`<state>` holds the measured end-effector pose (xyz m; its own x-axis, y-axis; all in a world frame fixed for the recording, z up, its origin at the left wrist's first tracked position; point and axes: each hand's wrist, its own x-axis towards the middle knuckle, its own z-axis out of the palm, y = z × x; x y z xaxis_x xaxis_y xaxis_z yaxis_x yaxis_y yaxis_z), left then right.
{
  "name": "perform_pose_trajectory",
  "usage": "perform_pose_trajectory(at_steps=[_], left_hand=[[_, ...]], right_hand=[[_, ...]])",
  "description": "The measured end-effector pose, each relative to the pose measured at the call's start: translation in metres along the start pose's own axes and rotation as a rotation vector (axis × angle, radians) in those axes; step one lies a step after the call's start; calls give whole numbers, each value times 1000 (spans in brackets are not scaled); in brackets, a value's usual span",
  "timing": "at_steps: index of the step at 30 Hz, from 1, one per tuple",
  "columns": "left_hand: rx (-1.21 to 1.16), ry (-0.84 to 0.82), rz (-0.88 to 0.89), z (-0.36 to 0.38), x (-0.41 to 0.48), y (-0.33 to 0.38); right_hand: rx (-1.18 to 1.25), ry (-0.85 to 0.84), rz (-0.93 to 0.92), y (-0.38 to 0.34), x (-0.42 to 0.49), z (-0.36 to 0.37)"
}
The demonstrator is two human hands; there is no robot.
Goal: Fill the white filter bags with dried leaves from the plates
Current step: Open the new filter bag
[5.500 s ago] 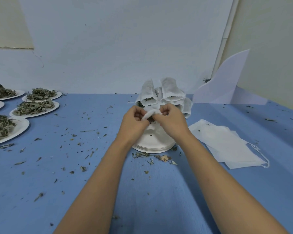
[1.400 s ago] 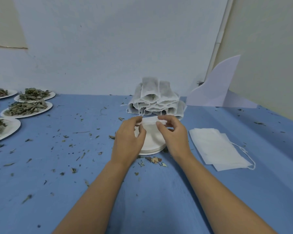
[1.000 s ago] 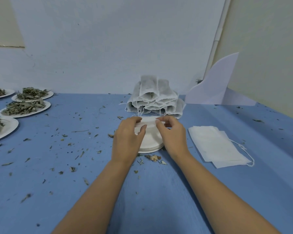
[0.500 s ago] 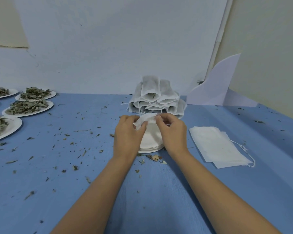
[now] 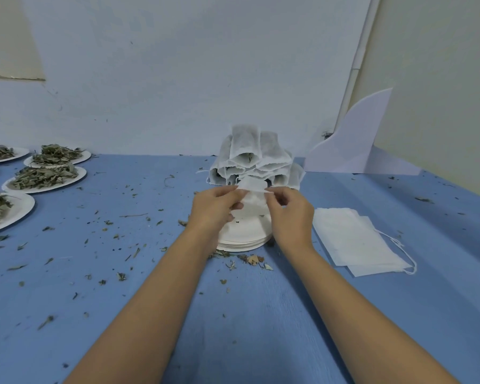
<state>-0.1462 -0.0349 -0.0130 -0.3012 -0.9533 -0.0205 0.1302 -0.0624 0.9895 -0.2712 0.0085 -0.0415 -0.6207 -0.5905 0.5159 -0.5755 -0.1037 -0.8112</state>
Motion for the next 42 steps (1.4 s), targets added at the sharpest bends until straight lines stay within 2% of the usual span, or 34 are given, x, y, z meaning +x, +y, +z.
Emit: perform_pose_trajectory(at_steps=[3,7,9,11,13,15,17,19,22,23,27,31,33,35,38,40,42], left_hand=[[-103,-230,-76,-1,-3,3],[-332,-221,-148,-4,0,5],[-384,-201,-133,-6,2,7],[-445,-218,-125,-9,2,7],[-476,-280,-121,-12,0,7],[-367,-320,-73,-14,-1,5],[-53,-270,32,-11,-1,5],[145,-203,93,-5,-2,4],[200,-89,154,-4,-1,1],[211,-41,187,-5,-1,1],[320,145,345,-7,0,-2],[548,276,442,-8,-2,-6],[499,342,426,-13,-1,-6],[399,393,393,-20,0,-1],[438,459,428,-41,6,5],[578,477,474,-61,11,6],[743,490,511,-79,16,6]], right_hand=[[196,-88,216,-7,9,-8],[882,-320,656,-25,17,-15],[964,-461,707,-29,16,-15],[941,-592,679,-31,11,-13],[968,-645,660,-34,9,-12],[1062,-616,645,-37,10,-13],[1135,-565,645,-37,12,-13],[1151,-534,651,-37,11,-11],[1066,-534,607,-36,9,-6],[977,-522,560,-37,9,-4],[366,-433,270,-37,6,4],[175,-253,146,-42,2,19],[13,-214,13,-46,2,27],[-160,-247,-138,-51,3,39],[-351,-279,-300,-59,3,58],[-403,-289,-311,-67,4,73],[-322,-290,-220,-78,5,90]])
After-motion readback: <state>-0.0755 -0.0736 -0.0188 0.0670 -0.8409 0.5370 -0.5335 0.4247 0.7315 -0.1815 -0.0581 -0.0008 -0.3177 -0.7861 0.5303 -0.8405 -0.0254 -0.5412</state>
